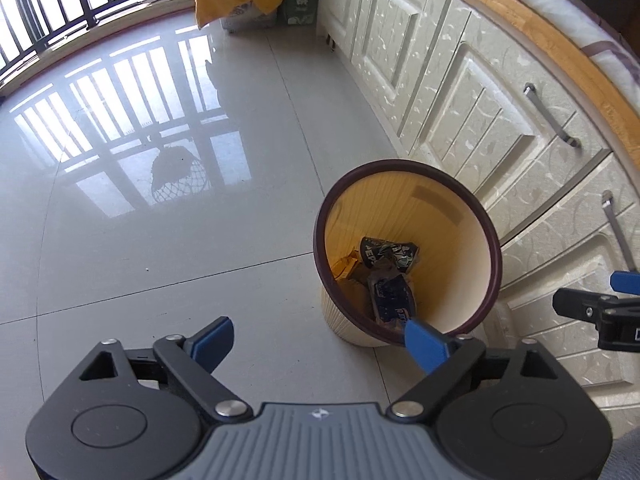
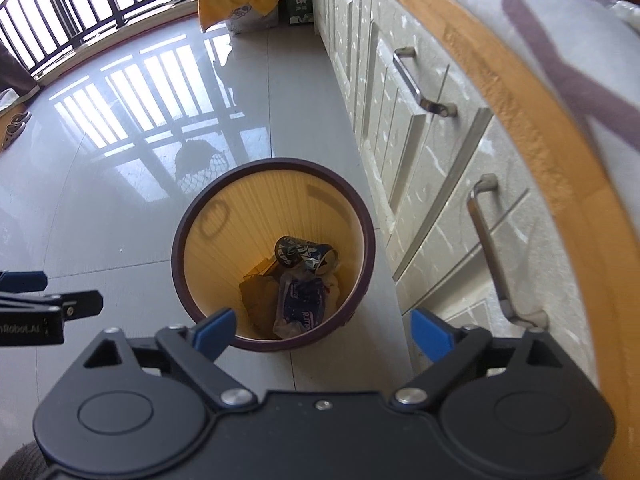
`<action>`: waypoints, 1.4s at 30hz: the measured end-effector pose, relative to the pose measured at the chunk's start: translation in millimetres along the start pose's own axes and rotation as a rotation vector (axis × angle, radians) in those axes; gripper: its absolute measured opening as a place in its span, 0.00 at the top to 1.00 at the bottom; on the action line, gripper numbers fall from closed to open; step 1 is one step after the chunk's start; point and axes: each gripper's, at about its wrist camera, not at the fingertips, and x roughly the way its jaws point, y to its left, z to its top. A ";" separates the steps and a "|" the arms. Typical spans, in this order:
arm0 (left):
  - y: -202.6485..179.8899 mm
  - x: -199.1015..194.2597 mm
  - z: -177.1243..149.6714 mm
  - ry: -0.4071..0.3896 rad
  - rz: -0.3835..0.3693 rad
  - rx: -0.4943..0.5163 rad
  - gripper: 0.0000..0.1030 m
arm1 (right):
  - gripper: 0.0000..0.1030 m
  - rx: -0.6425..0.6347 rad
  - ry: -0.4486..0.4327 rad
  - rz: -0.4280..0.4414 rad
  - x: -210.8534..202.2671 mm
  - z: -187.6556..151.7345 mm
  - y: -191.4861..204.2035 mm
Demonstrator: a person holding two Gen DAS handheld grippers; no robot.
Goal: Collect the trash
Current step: 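Move both open tools back up toward the remaining trash on the bed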
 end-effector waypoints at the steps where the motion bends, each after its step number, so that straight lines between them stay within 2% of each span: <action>1: 0.3 -4.5 -1.1 -0.007 -0.001 -0.002 0.07 | 0.03 0.002 -0.005 -0.002 -3.5 -0.2 0.2; 10: 3.0 -43.7 -5.7 -0.076 0.010 -0.004 0.00 | 0.00 0.021 -0.042 -0.013 -30.3 -8.4 -1.7; 17: -1.1 -66.7 -11.5 -0.109 0.003 0.008 0.00 | 0.00 0.013 -0.066 -0.016 -52.8 -14.6 -1.5; 30: -16.5 -107.9 -18.9 -0.198 -0.018 0.008 0.00 | 0.00 0.036 -0.171 -0.020 -109.4 -26.7 -20.7; 35: -26.7 -126.6 -19.6 -0.267 -0.053 -0.003 0.00 | 0.00 0.066 -0.233 -0.036 -133.2 -33.7 -38.8; 38: -34.7 -137.5 -20.2 -0.329 -0.079 -0.022 0.00 | 0.00 0.097 -0.275 -0.016 -147.3 -38.7 -51.6; 42: -46.5 -144.8 -19.3 -0.398 -0.138 -0.062 0.00 | 0.00 0.115 -0.345 -0.039 -169.1 -45.8 -67.3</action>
